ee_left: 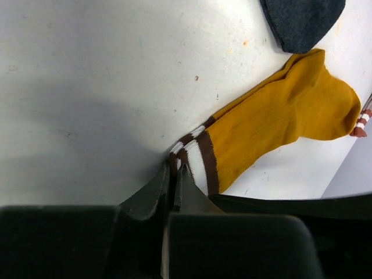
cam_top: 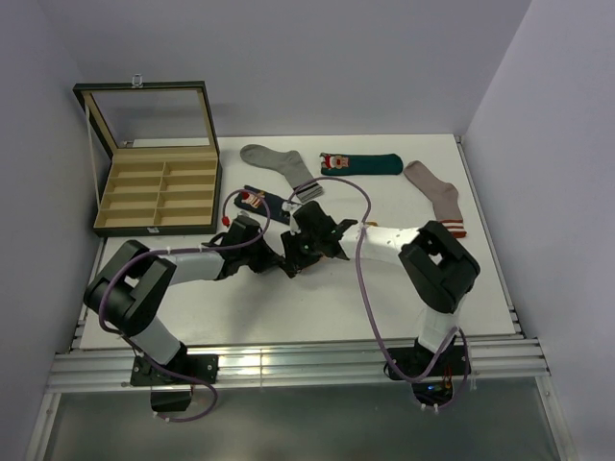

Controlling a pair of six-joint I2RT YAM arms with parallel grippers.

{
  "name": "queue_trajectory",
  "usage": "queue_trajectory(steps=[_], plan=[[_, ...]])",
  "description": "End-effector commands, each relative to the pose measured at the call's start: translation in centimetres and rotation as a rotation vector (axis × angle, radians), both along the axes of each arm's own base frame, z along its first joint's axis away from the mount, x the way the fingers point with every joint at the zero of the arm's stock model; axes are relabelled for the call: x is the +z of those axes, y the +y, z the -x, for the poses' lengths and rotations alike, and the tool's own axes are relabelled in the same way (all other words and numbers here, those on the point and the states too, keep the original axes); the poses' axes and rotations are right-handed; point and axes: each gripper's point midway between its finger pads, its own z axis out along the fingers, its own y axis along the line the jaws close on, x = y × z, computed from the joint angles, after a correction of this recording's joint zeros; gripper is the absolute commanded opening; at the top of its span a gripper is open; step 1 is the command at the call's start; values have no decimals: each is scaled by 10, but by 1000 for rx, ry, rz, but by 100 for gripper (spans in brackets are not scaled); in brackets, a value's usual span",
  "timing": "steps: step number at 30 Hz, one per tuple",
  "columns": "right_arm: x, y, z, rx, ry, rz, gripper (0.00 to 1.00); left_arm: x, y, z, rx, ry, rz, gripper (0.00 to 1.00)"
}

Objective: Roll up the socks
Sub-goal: Roll the sock at the center of the board.

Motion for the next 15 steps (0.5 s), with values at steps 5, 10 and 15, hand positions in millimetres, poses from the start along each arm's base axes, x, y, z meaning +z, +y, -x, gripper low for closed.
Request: queue_trajectory(steps=[5, 10, 15], plan=[[55, -1, -15, -29, -327, -18, 45, -6, 20, 16, 10, 57, -106, 0], [61, 2, -5, 8, -499, 51, 45, -5, 17, 17, -10, 84, -112, 0], [53, 13, 11, 70, -580, 97, 49, 0, 18, 14, -27, 98, -147, 0]])
